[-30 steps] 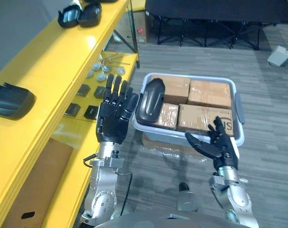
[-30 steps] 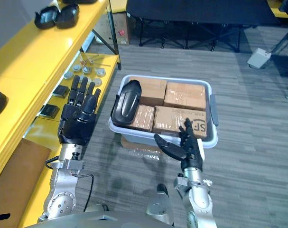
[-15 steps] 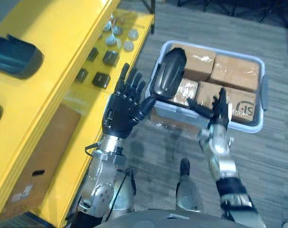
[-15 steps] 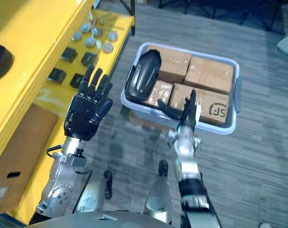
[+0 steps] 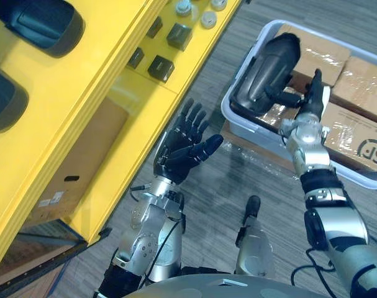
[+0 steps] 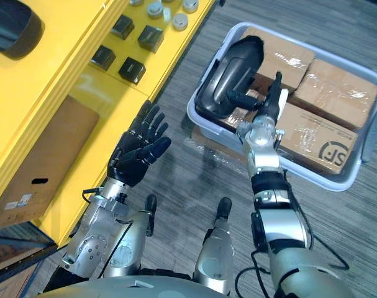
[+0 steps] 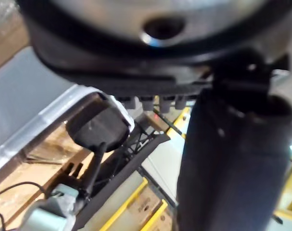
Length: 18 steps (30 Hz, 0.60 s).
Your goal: Walk over and take three plastic housings, then place them on the shelf
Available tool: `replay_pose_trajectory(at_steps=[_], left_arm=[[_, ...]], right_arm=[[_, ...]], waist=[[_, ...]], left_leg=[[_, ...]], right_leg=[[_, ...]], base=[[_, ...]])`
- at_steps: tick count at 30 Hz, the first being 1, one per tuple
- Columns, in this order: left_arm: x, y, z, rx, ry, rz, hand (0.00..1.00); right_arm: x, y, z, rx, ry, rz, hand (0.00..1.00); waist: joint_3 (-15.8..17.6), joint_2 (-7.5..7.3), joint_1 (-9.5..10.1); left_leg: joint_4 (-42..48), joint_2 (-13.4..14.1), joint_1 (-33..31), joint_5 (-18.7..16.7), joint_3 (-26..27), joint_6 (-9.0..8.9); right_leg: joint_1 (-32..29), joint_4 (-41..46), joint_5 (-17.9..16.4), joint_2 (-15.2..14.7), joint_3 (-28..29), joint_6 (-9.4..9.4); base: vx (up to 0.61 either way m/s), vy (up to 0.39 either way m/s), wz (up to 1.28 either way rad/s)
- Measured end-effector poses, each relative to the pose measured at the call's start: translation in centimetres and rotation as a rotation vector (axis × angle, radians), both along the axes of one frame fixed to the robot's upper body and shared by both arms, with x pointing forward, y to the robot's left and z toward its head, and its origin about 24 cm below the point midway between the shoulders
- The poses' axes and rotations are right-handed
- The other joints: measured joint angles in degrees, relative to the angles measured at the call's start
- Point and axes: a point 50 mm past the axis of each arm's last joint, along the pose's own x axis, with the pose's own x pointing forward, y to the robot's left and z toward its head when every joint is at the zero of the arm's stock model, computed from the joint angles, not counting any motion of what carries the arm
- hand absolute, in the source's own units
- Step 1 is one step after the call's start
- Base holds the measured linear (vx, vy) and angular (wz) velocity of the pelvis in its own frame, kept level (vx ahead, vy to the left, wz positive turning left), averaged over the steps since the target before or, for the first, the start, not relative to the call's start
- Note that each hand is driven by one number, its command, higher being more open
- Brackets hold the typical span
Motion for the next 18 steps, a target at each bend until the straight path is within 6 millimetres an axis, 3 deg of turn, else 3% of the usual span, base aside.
replay_pose_trajectory(at_steps=[4,11,15,16,18], left_arm=[[0.0,-0.3,-0.8,-0.006,0.037,-0.013,1.0],[-0.1,-1.0,-1.7,-0.036,0.094,-0.027,1.0],[-0.1,-1.4,-1.7,-0.053,0.107,-0.027,1.0],[-0.1,-1.5,-1.9,-0.057,0.12,-0.027,1.0],[-0.2,-1.6,-2.3,-0.054,0.14,-0.027,1.0]], right_arm=[[1.0,-0.6,2.1,-0.039,0.013,-0.022,1.0],[1.4,-2.5,3.0,-0.045,0.123,-0.12,1.0],[1.3,-4.1,4.7,-0.022,0.139,-0.205,1.0],[1.2,-4.5,4.7,-0.017,0.16,-0.239,0.0],[1.1,-4.6,4.5,-0.016,0.175,-0.255,0.0]], waist=[[0.63,0.83,1.26],[0.82,1.19,1.55],[2.2,2.57,1.79],[2.38,2.82,1.96],[2.38,2.83,1.93]], left_leg=[[-0.05,-0.09,-1.3,0.83,-1.17,-0.2],[0.02,-0.76,-3.44,1.91,-2.01,-0.17],[0.17,-0.78,-3.54,2.29,-2.32,-0.22],[-0.03,-0.77,-3.56,2.57,-2.38,-0.29],[-0.18,-0.71,-3.55,2.93,-2.53,-0.38]], right_leg=[[-0.7,0.47,-0.04,0.01,-1.16,-0.04],[-2.94,2.15,-0.22,-0.72,-1.88,-0.2],[-3.12,3.14,-0.42,-0.79,-2.06,-0.48],[-3.14,3.15,-0.48,-0.79,-2.22,-0.54],[-3.15,3.15,-0.56,-0.76,-2.47,-0.68]], base=[[-0.02,-0.011,0.14],[-0.04,0.002,0.07],[-0.05,-0.006,0.03],[-0.04,-0.014,0.03],[-0.02,-0.019,0.04]])
